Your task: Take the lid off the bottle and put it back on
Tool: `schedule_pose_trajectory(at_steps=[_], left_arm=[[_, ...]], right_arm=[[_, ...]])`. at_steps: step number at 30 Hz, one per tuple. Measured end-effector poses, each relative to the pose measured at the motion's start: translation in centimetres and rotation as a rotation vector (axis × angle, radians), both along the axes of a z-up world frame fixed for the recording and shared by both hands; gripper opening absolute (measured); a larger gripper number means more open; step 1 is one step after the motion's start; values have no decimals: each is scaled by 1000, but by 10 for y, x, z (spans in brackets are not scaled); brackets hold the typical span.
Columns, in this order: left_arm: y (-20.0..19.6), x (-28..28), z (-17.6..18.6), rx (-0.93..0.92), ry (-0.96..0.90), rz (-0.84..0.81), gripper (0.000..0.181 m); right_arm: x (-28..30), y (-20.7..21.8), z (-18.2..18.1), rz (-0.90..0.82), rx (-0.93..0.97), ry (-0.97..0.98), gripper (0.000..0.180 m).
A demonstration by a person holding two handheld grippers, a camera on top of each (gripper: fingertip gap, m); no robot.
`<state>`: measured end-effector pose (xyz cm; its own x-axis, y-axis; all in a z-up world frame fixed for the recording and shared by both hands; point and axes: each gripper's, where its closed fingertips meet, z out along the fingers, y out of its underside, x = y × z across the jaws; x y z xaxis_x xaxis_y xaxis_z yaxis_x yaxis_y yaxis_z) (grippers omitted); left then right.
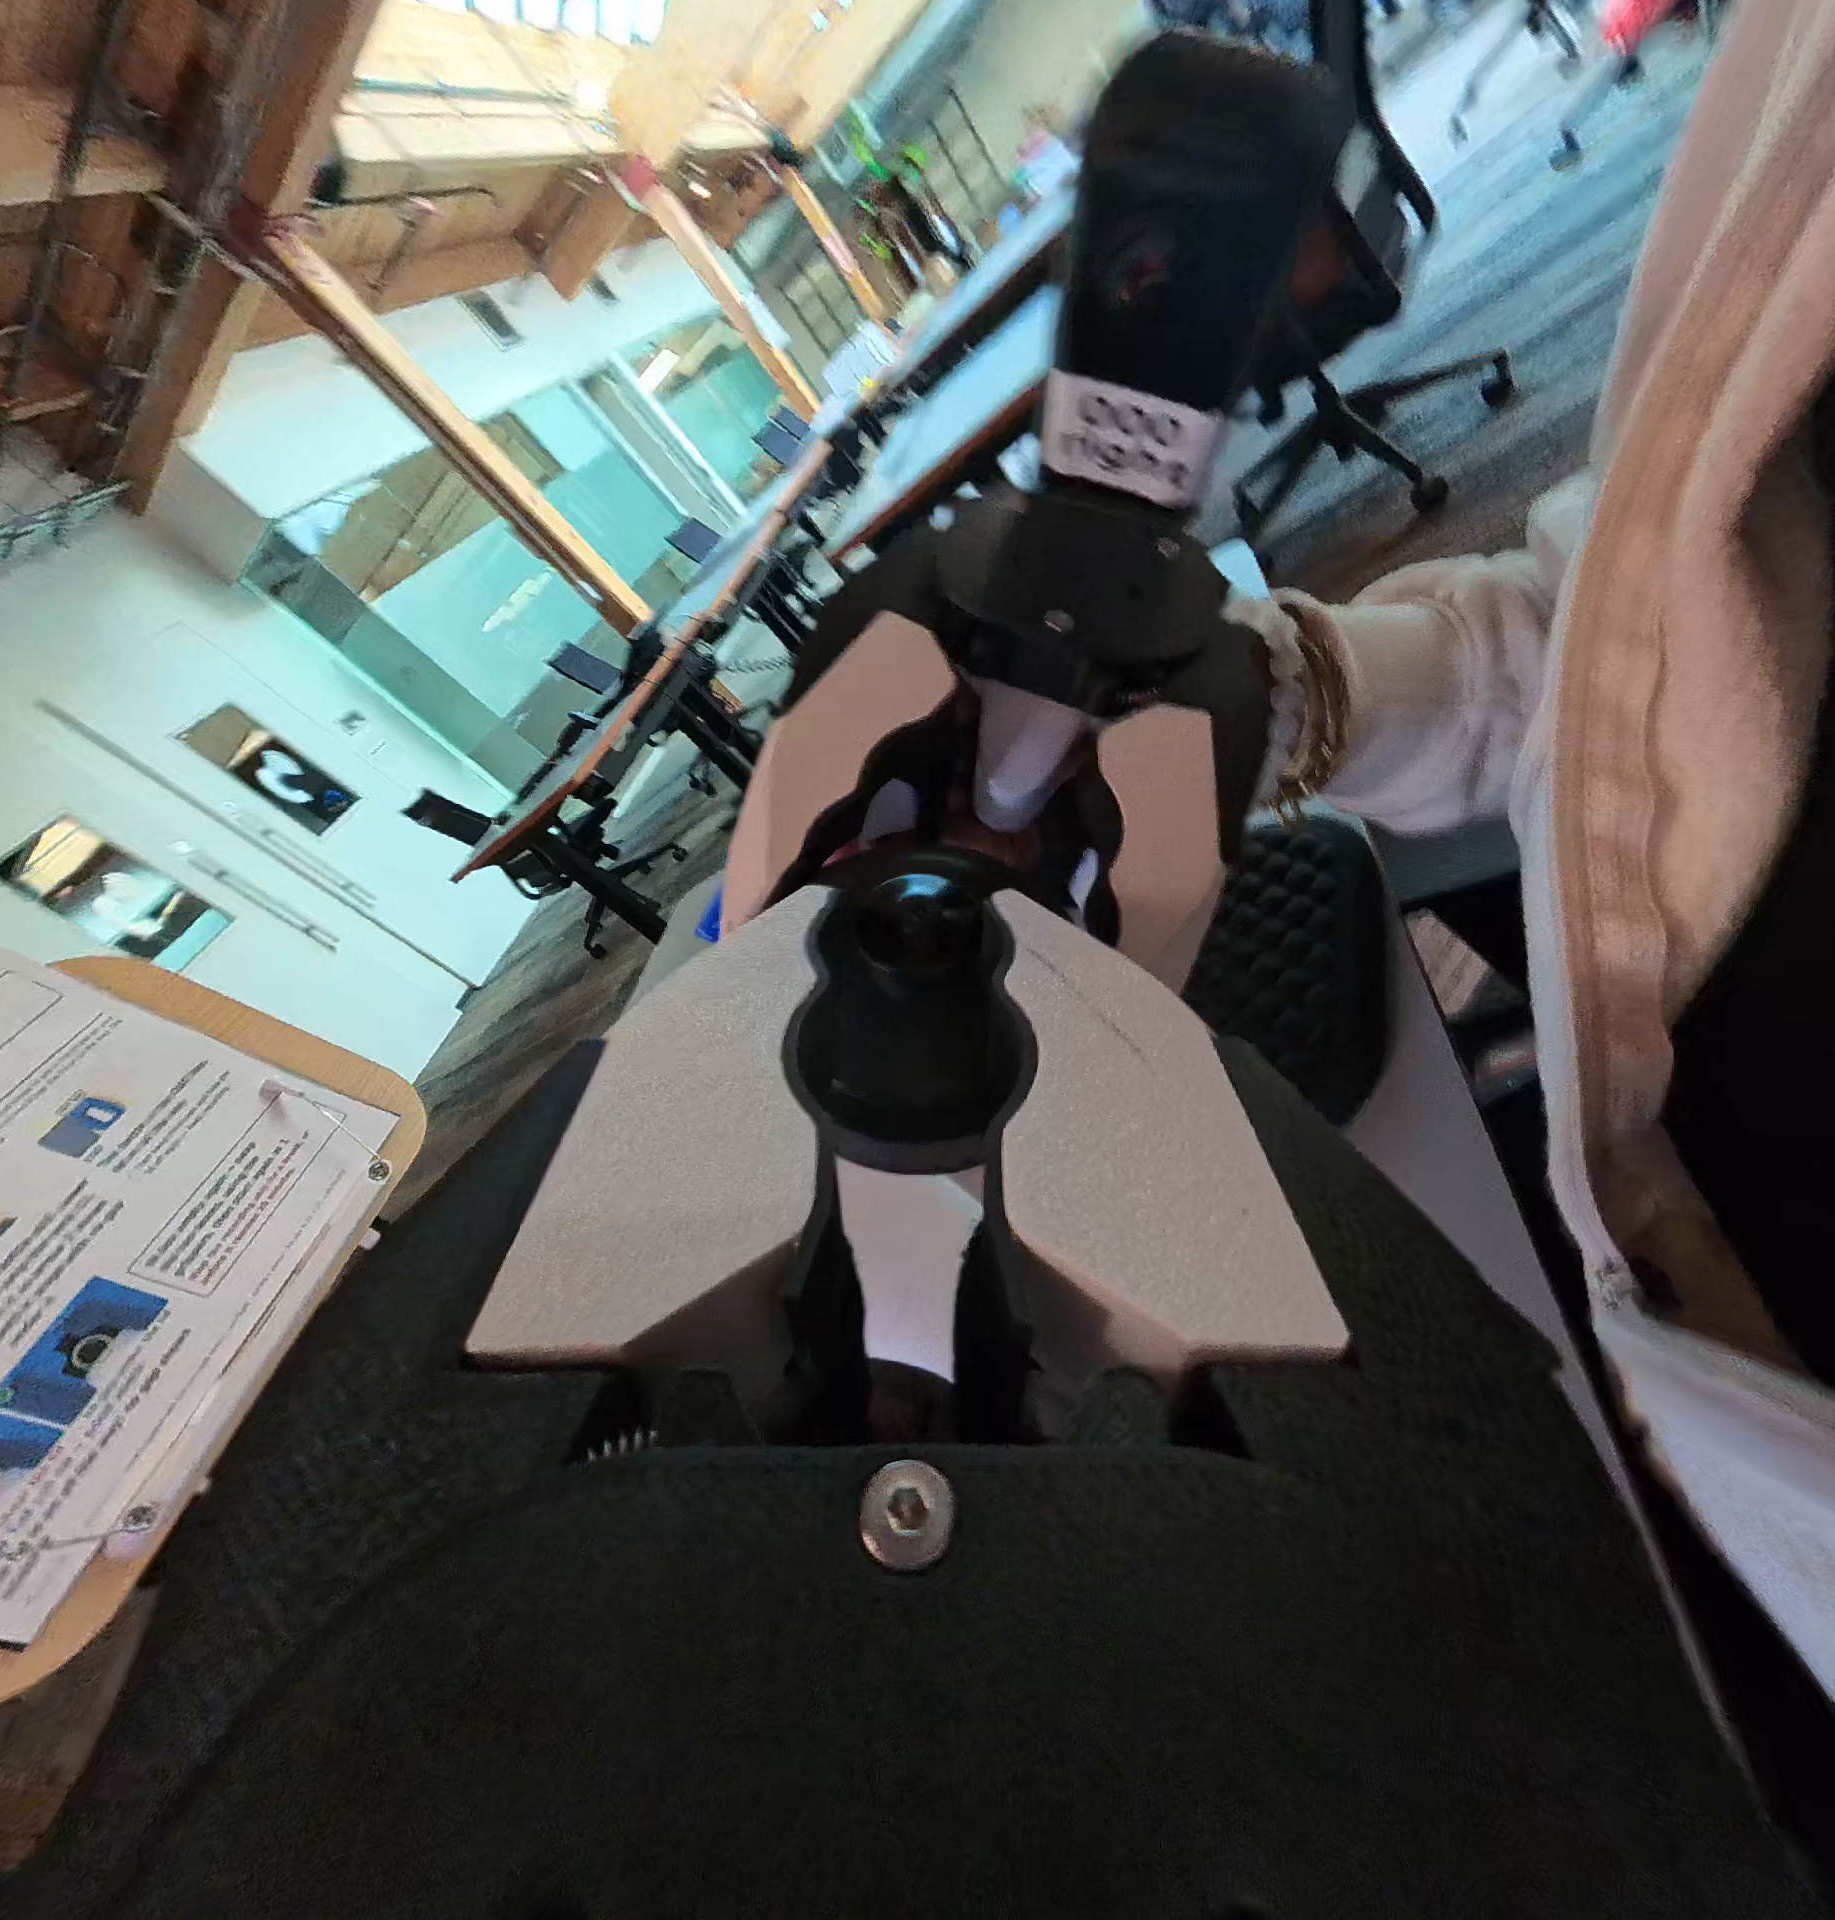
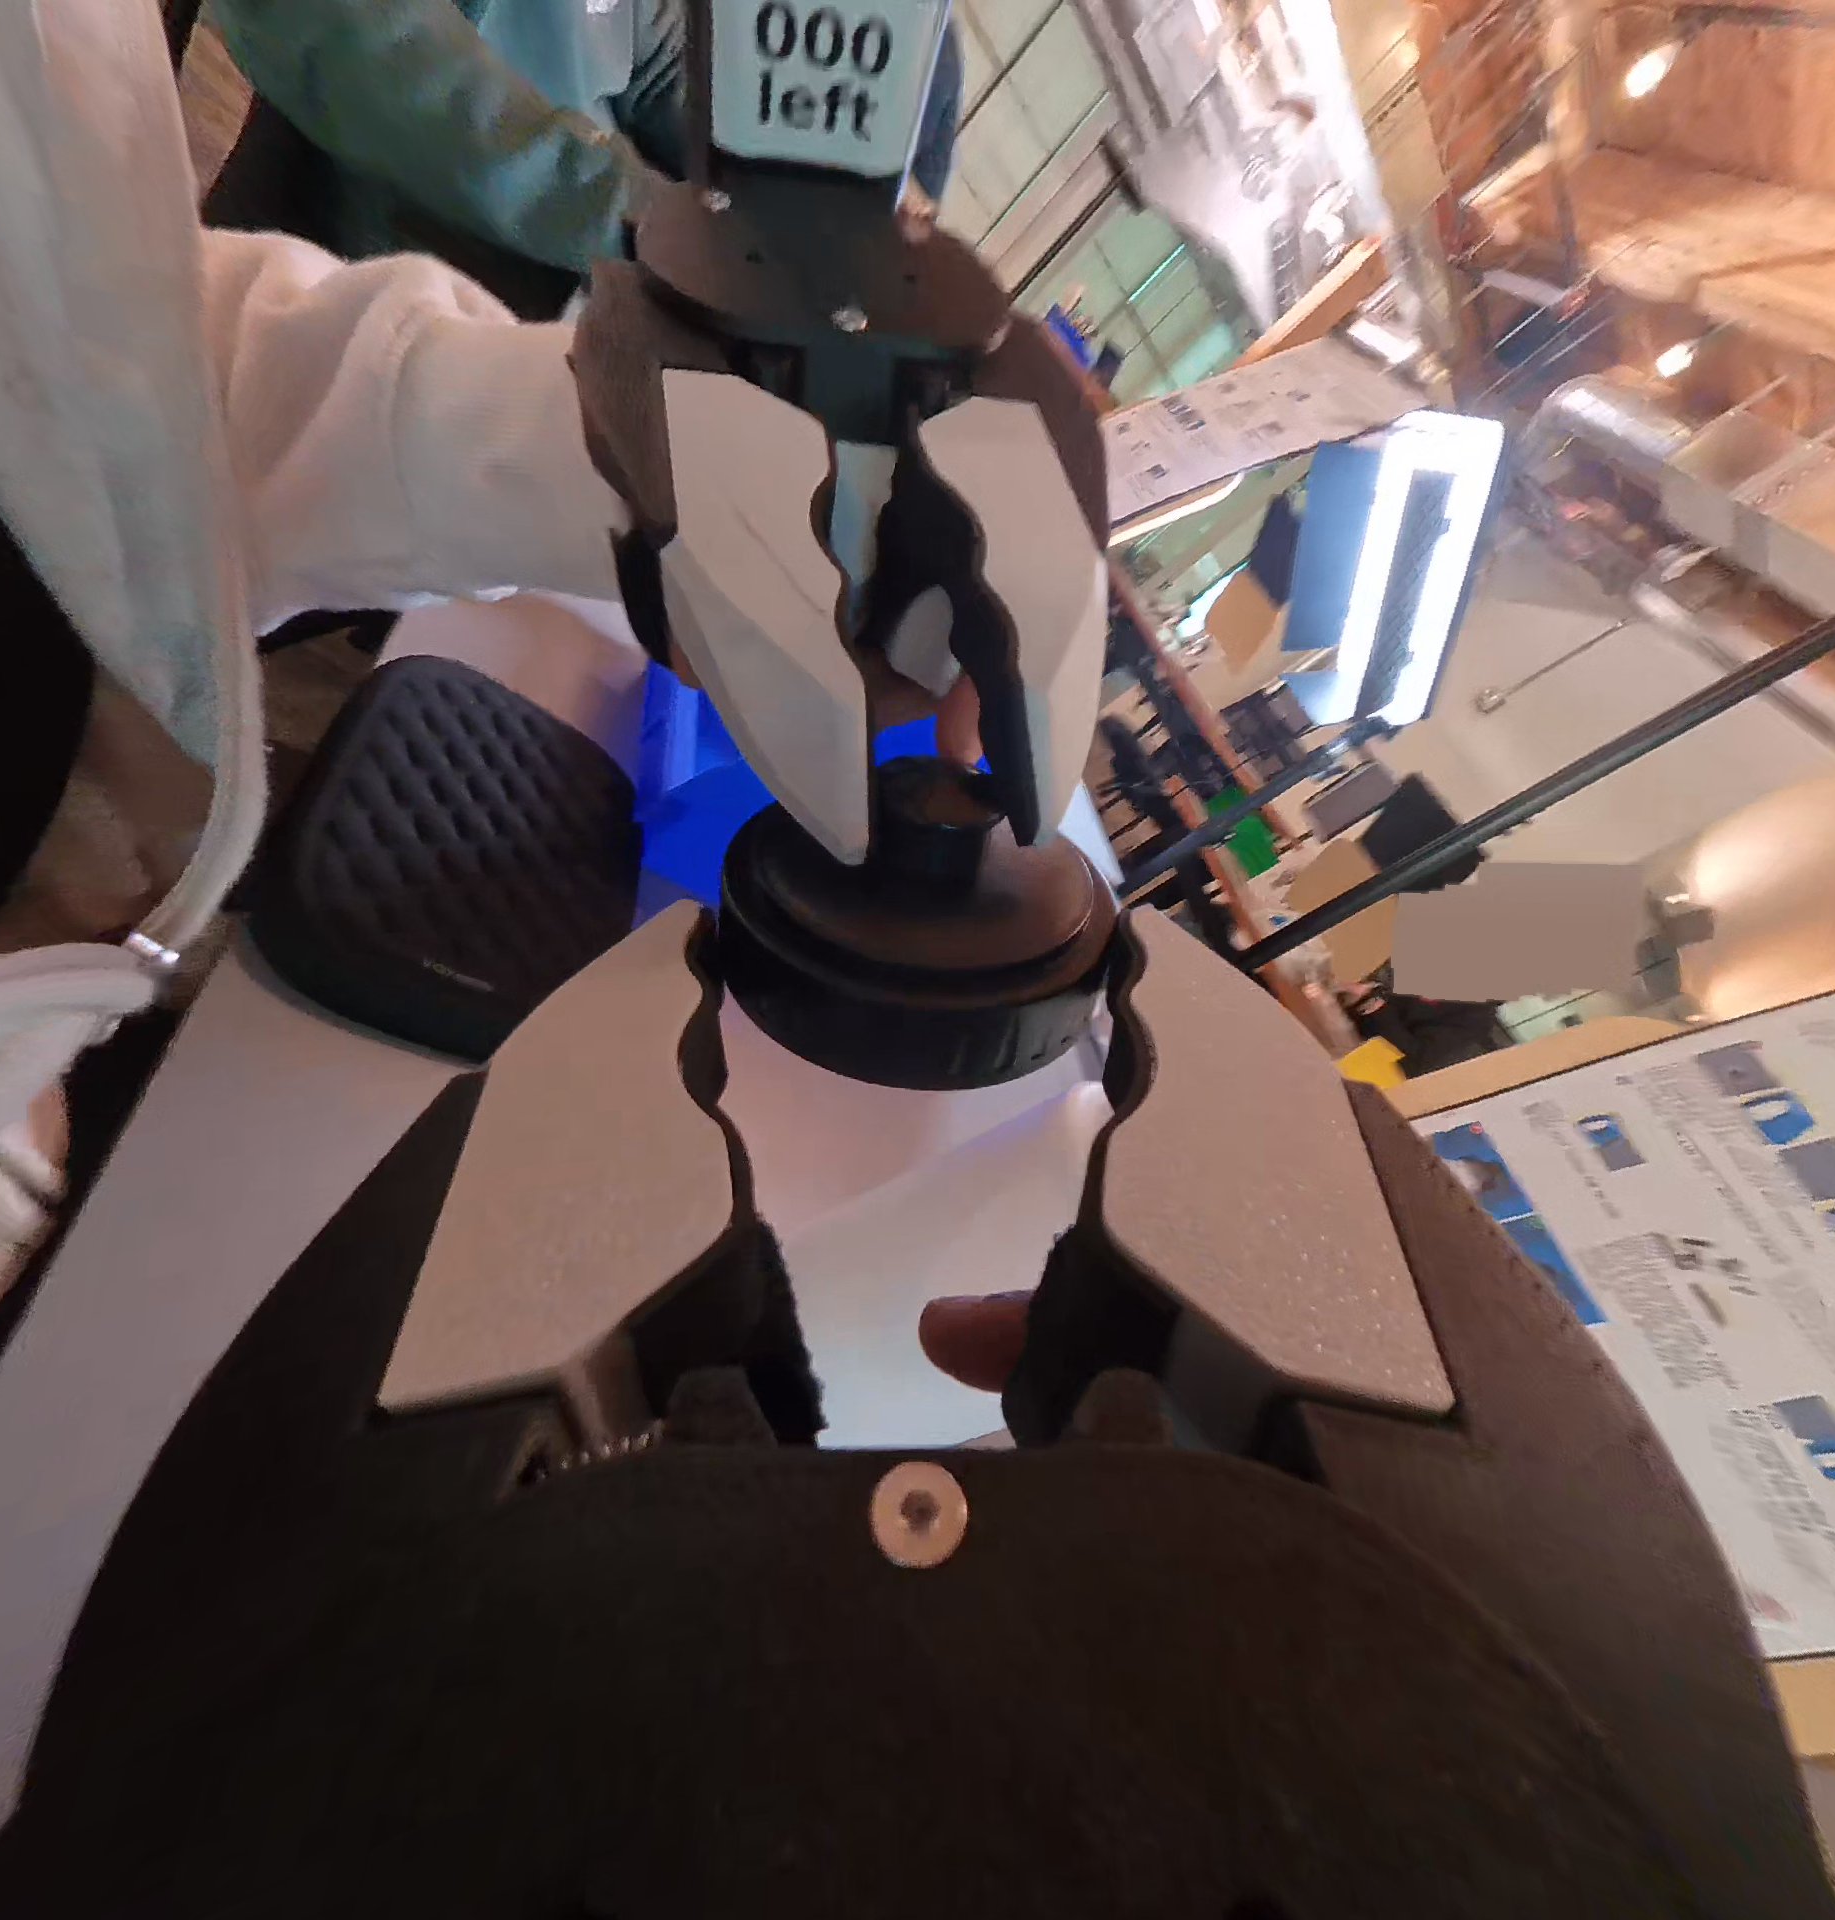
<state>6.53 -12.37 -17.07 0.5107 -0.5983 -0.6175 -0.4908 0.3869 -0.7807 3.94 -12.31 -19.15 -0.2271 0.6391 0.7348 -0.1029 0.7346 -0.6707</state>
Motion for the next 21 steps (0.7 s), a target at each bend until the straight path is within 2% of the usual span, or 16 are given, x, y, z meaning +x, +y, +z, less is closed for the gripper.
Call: schedule_pose_trajectory(at_steps=[2,4,6,8,9,11,14,17,19,21], left_arm=[[4,-7,17,39,-169,45,46],[7,-24,33,0,-466,84,49],[11,-31,28,-209,-771,21,49],[12,-20,9,-444,-914,-107,50],[12,-14,1,-520,-950,-154,46],[9,-4,-2,-564,-1004,-235,23],[14,-6,-2,-533,-1026,-200,20],[24,-22,-3,-420,-1034,-50,11],[26,-27,-6,-364,-1001,19,10],[22,-26,-3,-369,-1022,-15,10]], right_arm=[[3,6,8,-27,18,95,72],[9,12,17,-40,7,211,72],[16,13,23,-10,-8,317,71],[18,14,24,1,-9,376,72],[18,14,22,8,-5,377,72],[16,14,18,5,12,373,72],[13,22,15,-42,18,354,72],[16,27,15,-64,-29,305,70],[25,21,26,-46,-53,352,50],[23,22,24,-78,-62,310,44]])
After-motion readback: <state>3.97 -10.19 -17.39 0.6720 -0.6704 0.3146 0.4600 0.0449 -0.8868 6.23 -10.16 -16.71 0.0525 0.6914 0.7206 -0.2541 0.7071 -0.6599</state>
